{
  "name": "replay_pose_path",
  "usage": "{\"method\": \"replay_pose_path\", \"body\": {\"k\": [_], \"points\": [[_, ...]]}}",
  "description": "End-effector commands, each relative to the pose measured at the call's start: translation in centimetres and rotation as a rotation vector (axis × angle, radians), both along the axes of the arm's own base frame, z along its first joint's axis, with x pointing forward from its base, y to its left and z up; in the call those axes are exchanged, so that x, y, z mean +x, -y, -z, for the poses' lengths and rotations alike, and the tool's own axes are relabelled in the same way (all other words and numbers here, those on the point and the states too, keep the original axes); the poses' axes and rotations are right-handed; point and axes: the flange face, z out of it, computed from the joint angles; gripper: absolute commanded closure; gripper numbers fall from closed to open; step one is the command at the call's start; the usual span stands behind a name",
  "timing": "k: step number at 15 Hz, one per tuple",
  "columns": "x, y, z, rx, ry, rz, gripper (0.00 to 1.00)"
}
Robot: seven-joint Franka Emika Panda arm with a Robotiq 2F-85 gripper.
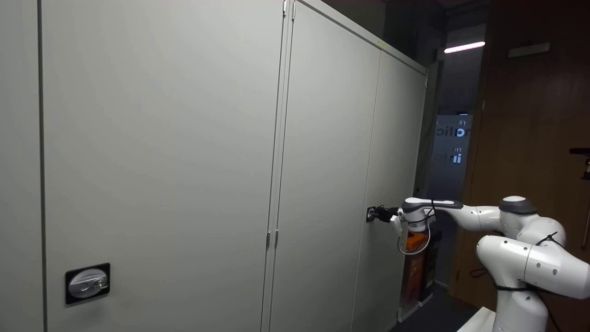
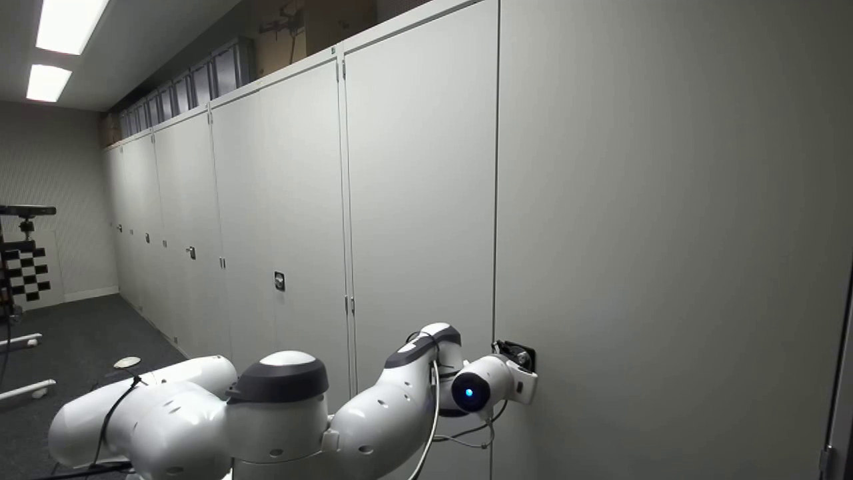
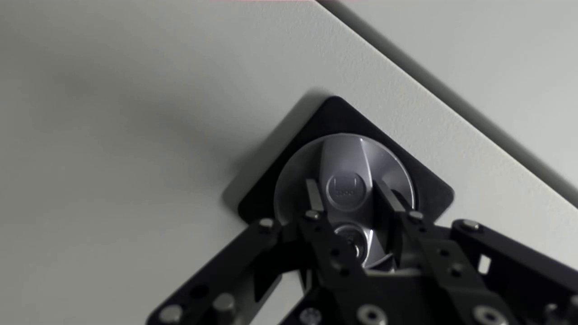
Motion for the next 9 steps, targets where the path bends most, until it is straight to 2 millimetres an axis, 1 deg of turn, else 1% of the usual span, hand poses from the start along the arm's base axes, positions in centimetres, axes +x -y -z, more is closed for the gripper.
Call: {"method": "replay_pose_path", "body": {"k": [1, 9], "points": [[-0.3, -3.18, -2.59, 0.062, 0.027, -0.017, 0.92], [-0.2, -3.31, -2.57, 0.111, 0.07, 0.004, 0.92]]}}
